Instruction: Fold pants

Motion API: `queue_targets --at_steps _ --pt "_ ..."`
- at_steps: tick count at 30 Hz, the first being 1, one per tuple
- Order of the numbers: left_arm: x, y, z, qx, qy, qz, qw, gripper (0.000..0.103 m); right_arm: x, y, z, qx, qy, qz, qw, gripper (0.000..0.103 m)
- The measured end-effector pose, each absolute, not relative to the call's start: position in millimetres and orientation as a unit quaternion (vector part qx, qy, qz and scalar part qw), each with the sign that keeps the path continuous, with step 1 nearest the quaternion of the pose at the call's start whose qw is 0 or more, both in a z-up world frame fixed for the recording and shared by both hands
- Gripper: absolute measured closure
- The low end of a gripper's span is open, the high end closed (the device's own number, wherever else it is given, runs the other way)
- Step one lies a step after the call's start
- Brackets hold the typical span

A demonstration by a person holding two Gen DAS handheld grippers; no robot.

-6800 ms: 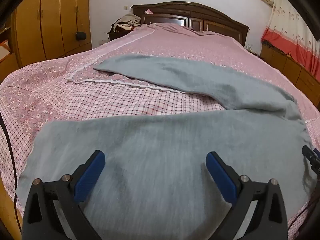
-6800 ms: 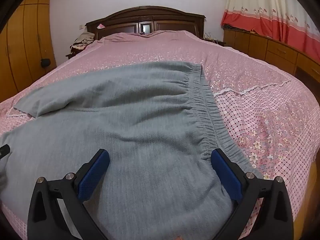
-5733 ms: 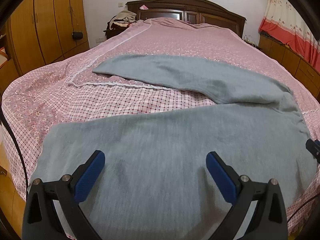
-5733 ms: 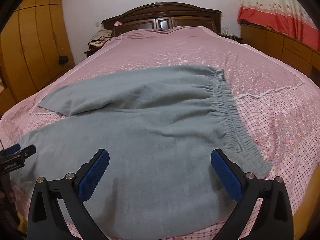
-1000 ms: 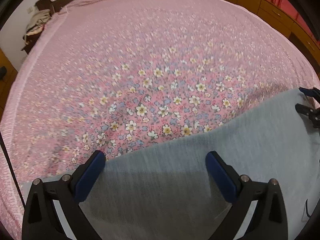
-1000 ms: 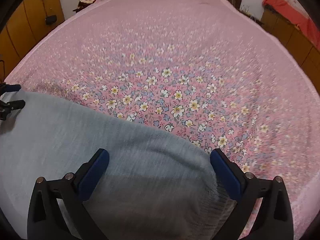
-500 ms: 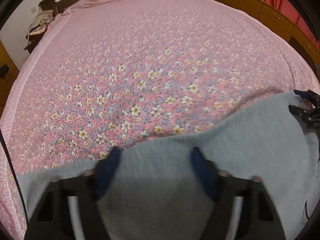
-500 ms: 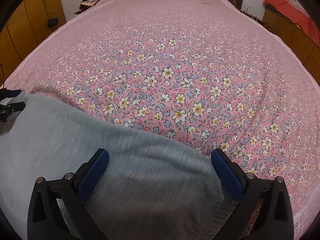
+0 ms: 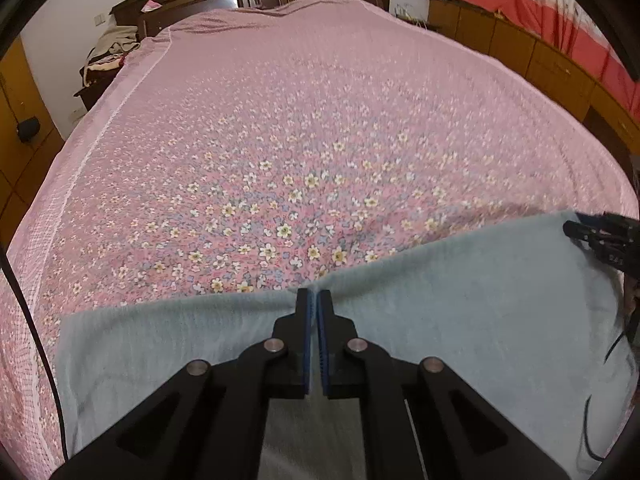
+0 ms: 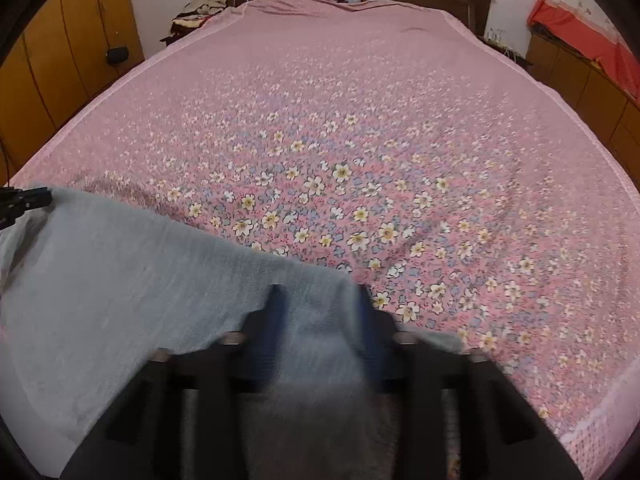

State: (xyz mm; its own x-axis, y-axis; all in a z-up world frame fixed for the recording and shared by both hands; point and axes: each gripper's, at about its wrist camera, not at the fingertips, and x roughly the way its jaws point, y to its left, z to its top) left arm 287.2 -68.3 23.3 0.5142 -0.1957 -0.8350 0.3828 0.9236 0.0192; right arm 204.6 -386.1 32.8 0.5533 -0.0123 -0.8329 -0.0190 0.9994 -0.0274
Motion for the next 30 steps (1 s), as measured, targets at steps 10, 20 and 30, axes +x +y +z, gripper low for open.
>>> queue_targets --at_steps 10,20,30 --pt "254.8 -55.9 67.5 0.066 0.435 -0.166 0.882 0.100 168.9 -387.2 83.1 0.007 0.432 0.012 0.902 0.094" --pt "188.8 -32.8 105.4 0.022 0.377 -0.157 0.912 0.100 119.8 -363.7 126.3 0.007 0.384 0.036 0.923 0.094" --pt "126.9 -7.1 114.2 -0.057 0.358 -0.133 0.922 0.102 75.7 -352.2 125.0 0.014 0.379 0.059 0.923 0.094"
